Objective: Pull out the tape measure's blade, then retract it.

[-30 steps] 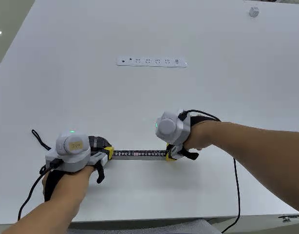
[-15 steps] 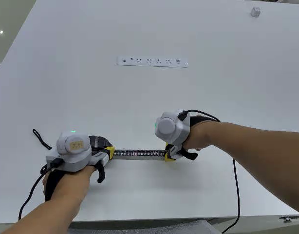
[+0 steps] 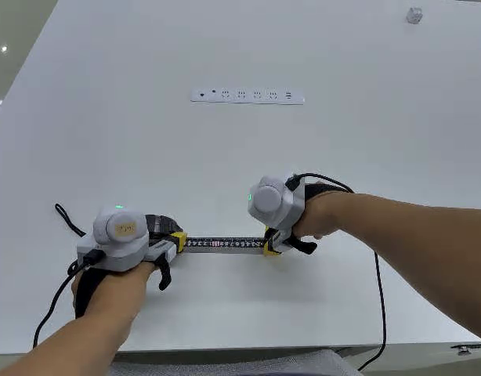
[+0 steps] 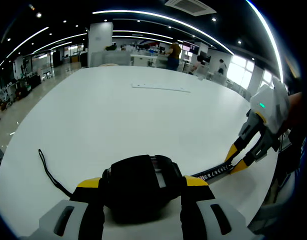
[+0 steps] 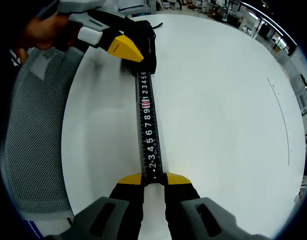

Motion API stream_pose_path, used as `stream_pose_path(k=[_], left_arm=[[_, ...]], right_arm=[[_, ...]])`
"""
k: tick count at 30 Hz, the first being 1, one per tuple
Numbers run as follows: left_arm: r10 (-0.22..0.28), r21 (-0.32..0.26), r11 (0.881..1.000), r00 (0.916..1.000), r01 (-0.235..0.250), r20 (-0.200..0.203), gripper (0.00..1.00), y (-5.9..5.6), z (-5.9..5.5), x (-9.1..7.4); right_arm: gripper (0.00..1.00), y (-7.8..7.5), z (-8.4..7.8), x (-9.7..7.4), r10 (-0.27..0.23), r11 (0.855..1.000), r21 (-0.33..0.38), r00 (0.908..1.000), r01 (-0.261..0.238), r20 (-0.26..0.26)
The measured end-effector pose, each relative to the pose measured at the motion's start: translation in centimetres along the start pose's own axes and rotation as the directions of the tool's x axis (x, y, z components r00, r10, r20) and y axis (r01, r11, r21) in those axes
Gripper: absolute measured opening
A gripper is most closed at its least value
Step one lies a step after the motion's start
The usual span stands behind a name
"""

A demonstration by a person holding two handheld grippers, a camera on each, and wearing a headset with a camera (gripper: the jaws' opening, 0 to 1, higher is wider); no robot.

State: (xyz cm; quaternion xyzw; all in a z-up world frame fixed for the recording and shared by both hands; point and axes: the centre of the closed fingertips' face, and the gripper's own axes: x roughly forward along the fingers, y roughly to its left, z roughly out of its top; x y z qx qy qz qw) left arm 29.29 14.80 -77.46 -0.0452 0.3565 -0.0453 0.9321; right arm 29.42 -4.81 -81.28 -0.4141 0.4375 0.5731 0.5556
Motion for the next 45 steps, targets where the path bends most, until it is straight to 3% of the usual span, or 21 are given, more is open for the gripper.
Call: stream_pose_path(k=[45], left_arm=[[-0.001, 0.000, 1.000, 1.0000, 0.001, 0.002, 0.58, -0.1, 0.0, -0.2]], right_arm=[[0.15, 0.3, 2.0, 0.6, 0.005, 1.000, -0.008, 0.9995, -0.005, 0.031]])
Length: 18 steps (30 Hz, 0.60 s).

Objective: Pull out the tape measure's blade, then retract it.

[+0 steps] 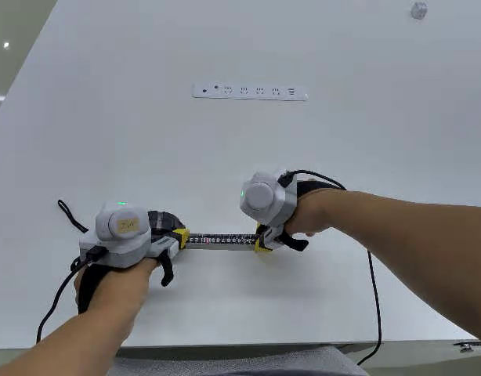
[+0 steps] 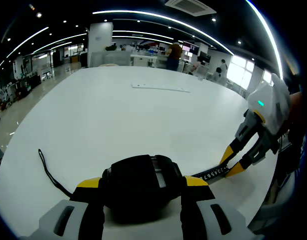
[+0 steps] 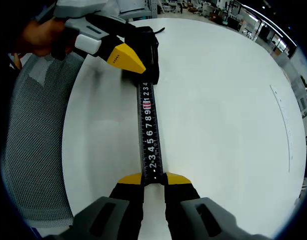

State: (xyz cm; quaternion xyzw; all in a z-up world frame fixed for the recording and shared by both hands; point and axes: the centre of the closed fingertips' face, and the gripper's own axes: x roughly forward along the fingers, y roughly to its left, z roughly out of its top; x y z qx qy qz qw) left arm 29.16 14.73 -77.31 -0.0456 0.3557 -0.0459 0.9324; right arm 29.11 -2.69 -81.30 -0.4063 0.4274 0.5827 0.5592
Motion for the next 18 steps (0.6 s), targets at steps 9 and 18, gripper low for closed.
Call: stream_pose_path(k=[9, 18], left_arm=[[-0.002, -0.001, 1.000, 1.0000, 0.002, 0.000, 0.58, 0.08, -0.02, 0.20], [-0.005, -0.001, 1.000, 1.0000, 0.005, -0.002, 0.58, 0.16, -0.01, 0.24]], right_arm=[[0.15, 0.00, 0.32, 0.11, 0.005, 1.000, -0.002, 1.0000, -0.005, 0.002], [0.15, 0.00, 0.70, 0.25, 0.009, 1.000, -0.007, 1.0000, -0.009, 0.003]])
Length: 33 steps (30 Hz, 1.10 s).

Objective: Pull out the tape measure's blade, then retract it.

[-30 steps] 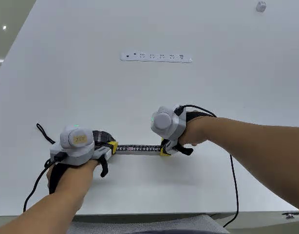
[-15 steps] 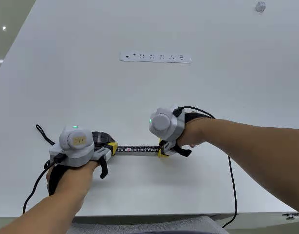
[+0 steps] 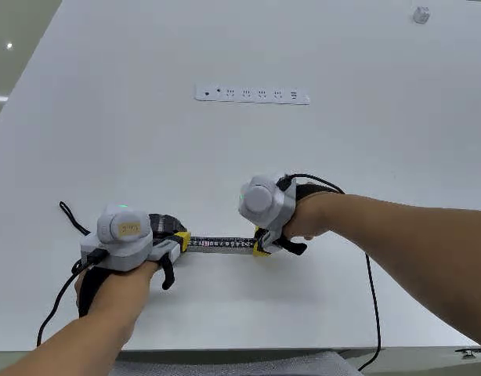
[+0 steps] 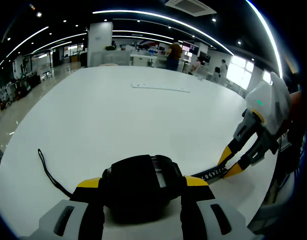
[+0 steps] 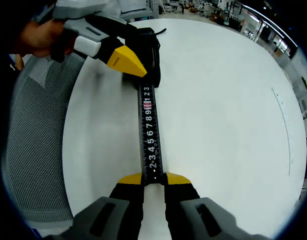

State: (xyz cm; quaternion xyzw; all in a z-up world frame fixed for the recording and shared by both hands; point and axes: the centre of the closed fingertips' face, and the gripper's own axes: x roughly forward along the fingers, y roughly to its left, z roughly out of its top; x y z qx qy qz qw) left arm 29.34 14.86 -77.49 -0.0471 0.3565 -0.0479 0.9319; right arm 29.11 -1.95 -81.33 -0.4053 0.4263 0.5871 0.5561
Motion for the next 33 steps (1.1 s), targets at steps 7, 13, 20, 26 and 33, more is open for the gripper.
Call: stream_pose_path(k=[7, 13, 20, 26, 33], left_arm=[[0.000, 0.002, 1.000, 1.0000, 0.000, -0.002, 0.58, -0.1, 0.0, -0.1], [-0.001, 0.000, 1.000, 1.0000, 0.001, -0.002, 0.58, -0.1, 0.0, -0.2], [-0.001, -0.001, 1.000, 1.0000, 0.001, -0.002, 0.58, -0.1, 0.0, -0.2], [-0.001, -0.001, 1.000, 1.0000, 0.001, -0.003, 0.58, 0.0, 0.0, -0.1], [-0.001, -0.001, 1.000, 1.0000, 0.001, -0.002, 0.58, 0.0, -0.1, 0.0]], right_arm=[[0.15, 0.1, 0.3, 0.1, 0.002, 1.000, -0.001, 1.0000, -0.002, 0.005], [0.15, 0.0, 0.5, 0.2, 0.003, 1.000, -0.003, 1.0000, -0.003, 0.009], [0.15, 0.1, 0.8, 0.2, 0.004, 1.000, -0.006, 0.9999, -0.004, 0.011], [0.15, 0.1, 1.1, 0.3, 0.005, 1.000, -0.007, 0.9998, -0.005, 0.017], [0.15, 0.1, 1.4, 0.5, 0.006, 1.000, -0.010, 0.9998, -0.006, 0.020]])
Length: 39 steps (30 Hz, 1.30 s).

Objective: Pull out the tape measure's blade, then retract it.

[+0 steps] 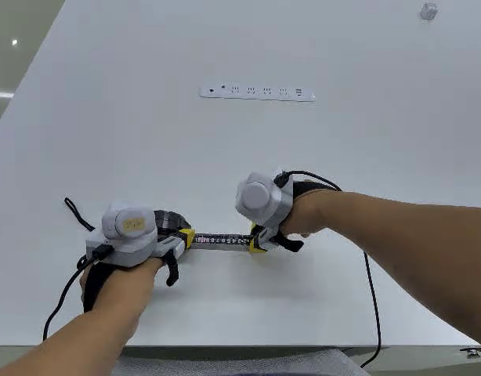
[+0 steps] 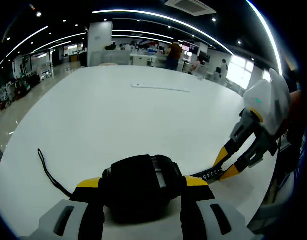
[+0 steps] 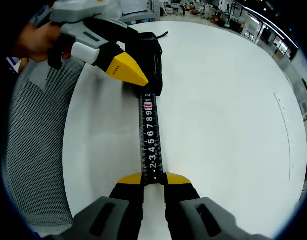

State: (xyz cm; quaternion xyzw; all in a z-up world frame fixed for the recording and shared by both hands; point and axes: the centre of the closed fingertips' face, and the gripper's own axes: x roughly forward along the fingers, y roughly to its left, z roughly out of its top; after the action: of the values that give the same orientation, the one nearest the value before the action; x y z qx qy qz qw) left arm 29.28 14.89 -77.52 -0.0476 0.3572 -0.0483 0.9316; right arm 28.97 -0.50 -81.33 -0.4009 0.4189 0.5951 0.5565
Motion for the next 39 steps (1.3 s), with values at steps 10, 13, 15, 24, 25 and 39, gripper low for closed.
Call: stream_pose_path(k=[10, 13, 15, 24, 25, 39], left_arm=[[0.000, -0.001, 1.000, 1.0000, 0.000, 0.001, 0.58, 0.0, 0.0, 0.0], [0.000, -0.001, 1.000, 1.0000, 0.000, 0.001, 0.58, 0.0, 0.0, 0.0], [0.000, -0.001, 1.000, 1.0000, 0.000, 0.001, 0.58, 0.0, 0.0, 0.0], [-0.001, -0.002, 1.000, 1.0000, 0.001, 0.000, 0.58, 0.0, 0.0, 0.1], [0.000, -0.002, 1.000, 1.0000, 0.000, 0.000, 0.58, 0.0, 0.0, 0.0], [0.001, -0.005, 1.000, 1.0000, -0.001, -0.003, 0.58, -0.1, 0.0, 0.0]], right_arm=[[0.15, 0.0, 0.4, 0.0, -0.001, 1.000, -0.002, 1.0000, 0.001, 0.009], [0.15, 0.0, 0.6, 0.0, -0.001, 1.000, 0.009, 0.9998, 0.001, 0.019], [0.15, 0.0, 0.6, 0.0, -0.001, 1.000, 0.007, 0.9998, 0.001, 0.021], [0.15, 0.0, 0.9, 0.0, 0.004, 1.000, 0.018, 0.9993, -0.005, 0.037], [0.15, 0.0, 0.9, 0.0, 0.004, 1.000, 0.018, 0.9992, -0.005, 0.039], [0.15, 0.1, 1.6, 0.4, -0.001, 1.000, 0.005, 0.9988, 0.000, 0.049]])
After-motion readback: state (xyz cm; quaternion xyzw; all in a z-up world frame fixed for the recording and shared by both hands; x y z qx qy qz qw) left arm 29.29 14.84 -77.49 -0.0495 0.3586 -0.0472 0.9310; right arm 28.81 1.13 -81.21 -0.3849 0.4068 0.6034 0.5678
